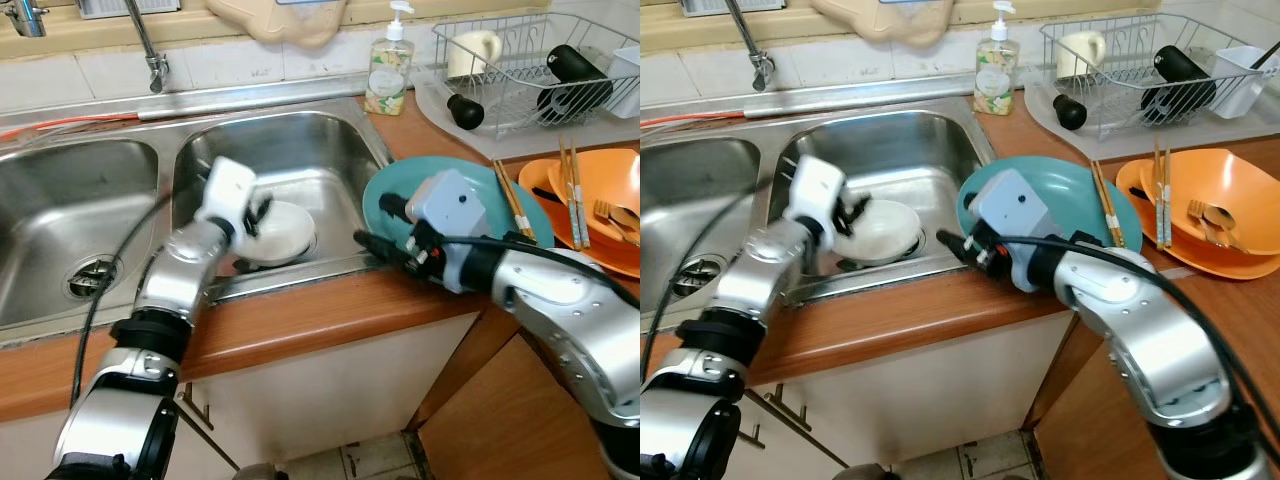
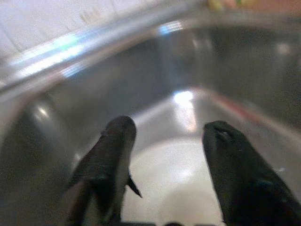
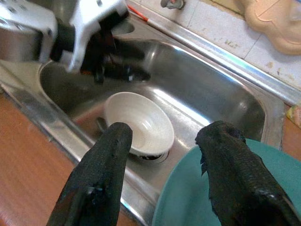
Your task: Kitchen organization
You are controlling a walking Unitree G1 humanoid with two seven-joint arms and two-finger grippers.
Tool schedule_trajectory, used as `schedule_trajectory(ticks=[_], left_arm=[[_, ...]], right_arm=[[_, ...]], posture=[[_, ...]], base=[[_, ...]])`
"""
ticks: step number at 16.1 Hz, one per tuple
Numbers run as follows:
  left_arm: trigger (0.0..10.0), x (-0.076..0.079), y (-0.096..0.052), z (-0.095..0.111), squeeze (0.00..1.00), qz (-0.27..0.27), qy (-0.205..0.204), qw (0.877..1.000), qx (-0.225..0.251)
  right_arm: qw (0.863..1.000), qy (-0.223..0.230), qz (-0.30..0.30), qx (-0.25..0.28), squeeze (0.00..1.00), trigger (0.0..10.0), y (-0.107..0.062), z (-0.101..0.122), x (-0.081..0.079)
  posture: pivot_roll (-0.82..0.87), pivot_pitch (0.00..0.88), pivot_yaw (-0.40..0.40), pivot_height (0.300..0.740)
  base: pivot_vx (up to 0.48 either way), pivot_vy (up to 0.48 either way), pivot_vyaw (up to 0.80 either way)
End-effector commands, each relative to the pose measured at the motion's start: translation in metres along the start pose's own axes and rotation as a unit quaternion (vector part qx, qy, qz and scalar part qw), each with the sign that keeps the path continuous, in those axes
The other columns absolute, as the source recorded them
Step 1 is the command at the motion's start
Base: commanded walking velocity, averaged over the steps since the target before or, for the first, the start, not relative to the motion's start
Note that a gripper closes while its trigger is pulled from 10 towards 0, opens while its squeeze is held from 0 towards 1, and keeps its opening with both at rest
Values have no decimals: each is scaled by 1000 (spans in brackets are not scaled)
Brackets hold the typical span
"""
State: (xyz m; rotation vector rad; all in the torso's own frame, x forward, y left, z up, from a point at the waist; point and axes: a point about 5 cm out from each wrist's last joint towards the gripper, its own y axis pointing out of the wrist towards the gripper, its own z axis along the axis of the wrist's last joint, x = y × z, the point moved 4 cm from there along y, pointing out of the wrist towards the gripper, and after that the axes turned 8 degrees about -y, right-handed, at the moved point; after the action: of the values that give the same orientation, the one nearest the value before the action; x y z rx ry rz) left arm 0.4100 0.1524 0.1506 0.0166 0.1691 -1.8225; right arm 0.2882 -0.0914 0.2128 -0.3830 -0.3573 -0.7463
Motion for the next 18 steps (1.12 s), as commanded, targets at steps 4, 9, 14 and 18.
schedule_trajectory(ticks=[4,9,14,18], left_arm=[[10000,-4,-14,23,0,3,-53,996,75],[10000,-4,-46,55,0,42,-158,968,188],[10000,22,-66,40,0,2,-80,989,128],[10000,27,-86,30,0,18,-78,990,112]], right_arm=[[990,71,-125,1,1000,10000,-2,-6,35],[969,128,-210,14,1000,10000,-5,-10,37],[952,139,-270,26,1000,10000,-14,-16,37],[948,127,-290,15,1000,10000,-21,-22,33]], posture=[[-55,0,65,740],[-57,0,65,740],[-52,0,69,740],[-40,0,65,740]], base=[[0,0,0],[0,0,0],[0,0,0],[0,0,0]])
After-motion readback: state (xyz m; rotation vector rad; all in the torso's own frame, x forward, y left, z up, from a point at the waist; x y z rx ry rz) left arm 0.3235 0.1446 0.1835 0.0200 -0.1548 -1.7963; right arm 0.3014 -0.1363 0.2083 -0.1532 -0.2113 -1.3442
